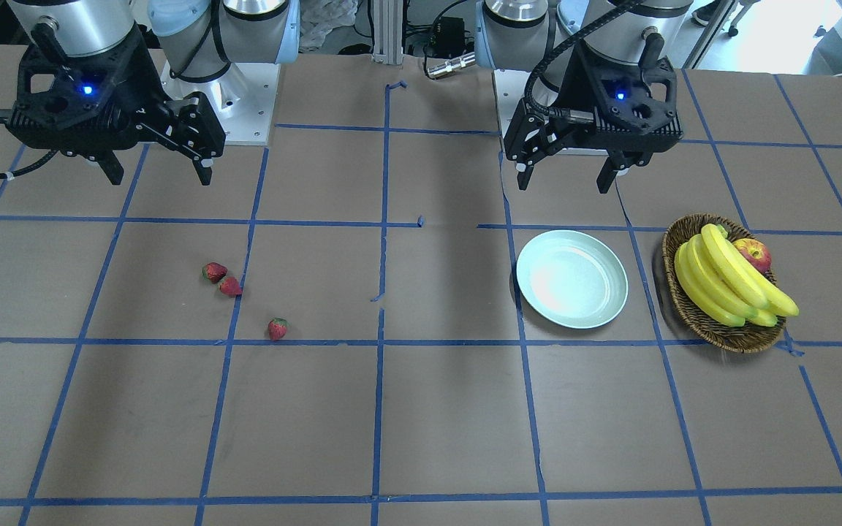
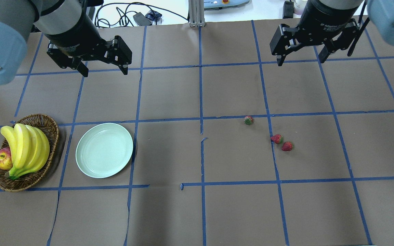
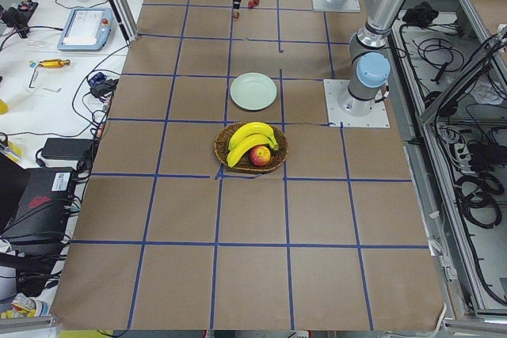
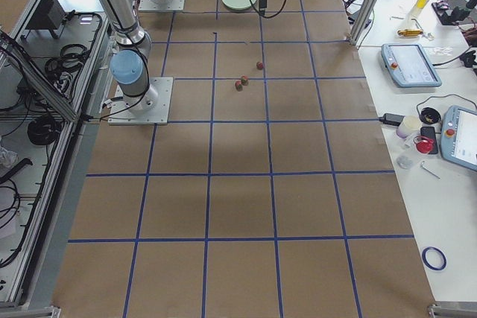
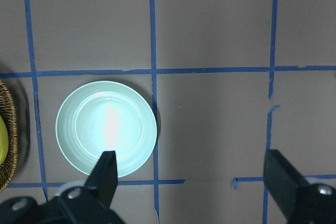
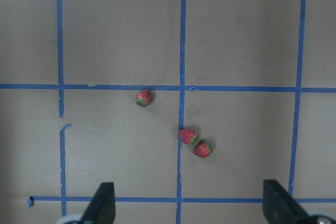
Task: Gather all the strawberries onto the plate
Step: 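Lower the right gripper toward the cluster of red strawberries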
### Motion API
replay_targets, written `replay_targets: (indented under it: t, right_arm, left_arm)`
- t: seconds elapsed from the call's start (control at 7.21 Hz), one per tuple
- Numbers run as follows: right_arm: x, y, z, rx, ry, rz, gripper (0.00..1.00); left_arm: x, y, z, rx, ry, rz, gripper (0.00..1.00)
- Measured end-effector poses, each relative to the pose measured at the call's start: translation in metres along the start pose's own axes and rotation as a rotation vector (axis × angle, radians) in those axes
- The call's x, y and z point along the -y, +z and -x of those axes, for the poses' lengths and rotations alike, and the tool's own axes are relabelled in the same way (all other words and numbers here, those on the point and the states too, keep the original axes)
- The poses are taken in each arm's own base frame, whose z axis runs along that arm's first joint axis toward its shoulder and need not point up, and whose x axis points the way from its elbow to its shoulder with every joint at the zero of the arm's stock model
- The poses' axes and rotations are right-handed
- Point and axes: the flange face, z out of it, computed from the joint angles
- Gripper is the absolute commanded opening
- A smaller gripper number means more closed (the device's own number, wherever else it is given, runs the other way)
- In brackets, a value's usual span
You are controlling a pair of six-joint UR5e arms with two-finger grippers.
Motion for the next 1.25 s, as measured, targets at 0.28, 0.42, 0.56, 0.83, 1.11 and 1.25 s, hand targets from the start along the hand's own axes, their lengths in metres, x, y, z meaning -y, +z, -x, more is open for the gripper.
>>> replay_targets:
  t: [0.28, 0.42, 0.56, 0.83, 1.11, 1.25]
  right_arm:
    - [0.011, 0.050, -0.005, -0.011, -0.001, 0.058, 1.00]
    - [0.011, 0.088, -0.012, -0.025, -0.016, 0.116, 1.00]
    - [0.004, 0.126, -0.021, -0.044, -0.067, 0.168, 1.00]
    - [-0.012, 0.176, -0.033, -0.061, -0.206, 0.185, 1.00]
    - [-0.032, 0.212, -0.040, -0.083, -0.370, 0.220, 1.00]
    - [-0.044, 0.242, -0.042, -0.075, -0.445, 0.226, 1.00]
  left_arm:
    - [0.000, 0.001, 0.000, 0.001, 0.000, 0.002, 1.00]
    - [0.000, 0.002, 0.000, 0.001, 0.000, 0.004, 1.00]
    - [-0.001, 0.003, 0.000, 0.001, -0.001, 0.007, 1.00]
    - [-0.002, 0.007, 0.000, 0.000, -0.003, 0.014, 1.00]
    - [-0.003, 0.010, 0.000, 0.000, -0.004, 0.020, 1.00]
    - [-0.004, 0.012, 0.000, 0.001, -0.004, 0.024, 1.00]
